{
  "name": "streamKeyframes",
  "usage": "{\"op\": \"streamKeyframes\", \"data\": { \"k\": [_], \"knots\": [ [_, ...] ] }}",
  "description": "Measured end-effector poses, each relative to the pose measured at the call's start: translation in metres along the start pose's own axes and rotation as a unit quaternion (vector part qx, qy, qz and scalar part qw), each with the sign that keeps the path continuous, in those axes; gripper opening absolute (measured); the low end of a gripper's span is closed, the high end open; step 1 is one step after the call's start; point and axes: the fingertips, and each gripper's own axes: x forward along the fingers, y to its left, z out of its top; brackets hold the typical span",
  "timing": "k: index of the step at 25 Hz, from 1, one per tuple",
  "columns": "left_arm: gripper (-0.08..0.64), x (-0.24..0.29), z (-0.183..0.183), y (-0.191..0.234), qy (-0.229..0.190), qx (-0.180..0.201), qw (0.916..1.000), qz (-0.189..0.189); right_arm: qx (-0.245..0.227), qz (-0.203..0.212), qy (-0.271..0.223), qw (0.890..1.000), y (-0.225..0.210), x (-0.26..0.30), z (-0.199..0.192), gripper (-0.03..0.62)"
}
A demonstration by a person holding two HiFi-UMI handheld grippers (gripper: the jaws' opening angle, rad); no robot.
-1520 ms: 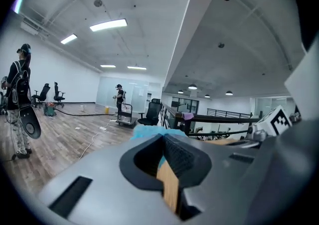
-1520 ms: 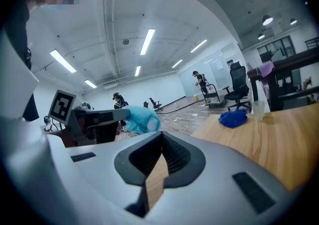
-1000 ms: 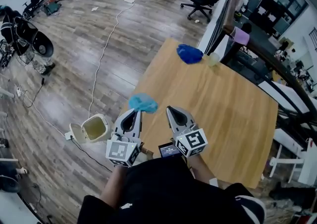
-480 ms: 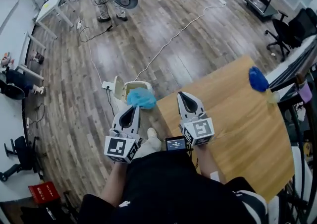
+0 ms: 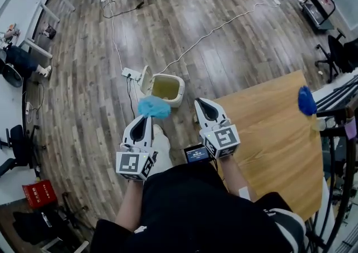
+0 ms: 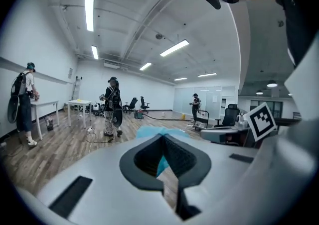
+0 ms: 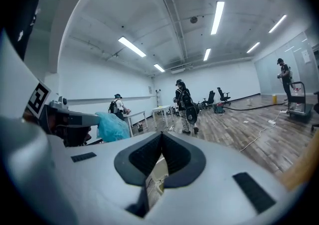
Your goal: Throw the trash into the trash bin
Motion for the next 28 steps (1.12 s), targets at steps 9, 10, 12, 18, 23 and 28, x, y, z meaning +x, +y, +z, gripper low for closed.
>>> {"op": "streamKeyframes", "data": {
  "k": [9, 10, 12, 18, 23, 28],
  "knots": [
    [0.009, 0.079, 0.005, 0.107, 0.007, -0.008, 0.9975, -0.070, 0.059, -0.075, 0.035, 0.995, -0.005, 0.108, -0.003, -0.003],
    [0.009, 0.085, 0.010, 0.118, 0.006, -0.010, 0.9969, -0.078, 0.063, -0.081, 0.040, 0.994, -0.004, 0.119, -0.003, -0.003],
    [0.009, 0.097, 0.016, 0.136, 0.007, 0.001, 0.9958, -0.091, 0.067, -0.096, 0.040, 0.992, -0.002, 0.134, 0.003, -0.003],
    [0.009, 0.136, 0.002, 0.178, 0.031, -0.003, 0.9922, -0.120, 0.076, -0.120, 0.040, 0.989, -0.002, 0.169, -0.004, -0.003],
    [0.009, 0.170, -0.021, 0.171, 0.085, -0.009, 0.9855, -0.147, 0.123, -0.151, 0.066, 0.979, -0.031, 0.169, -0.027, -0.003],
    [0.009, 0.212, -0.070, 0.163, 0.154, -0.015, 0.9765, -0.150, 0.145, -0.152, 0.082, 0.974, -0.072, 0.186, -0.049, -0.002]
  ]
}}
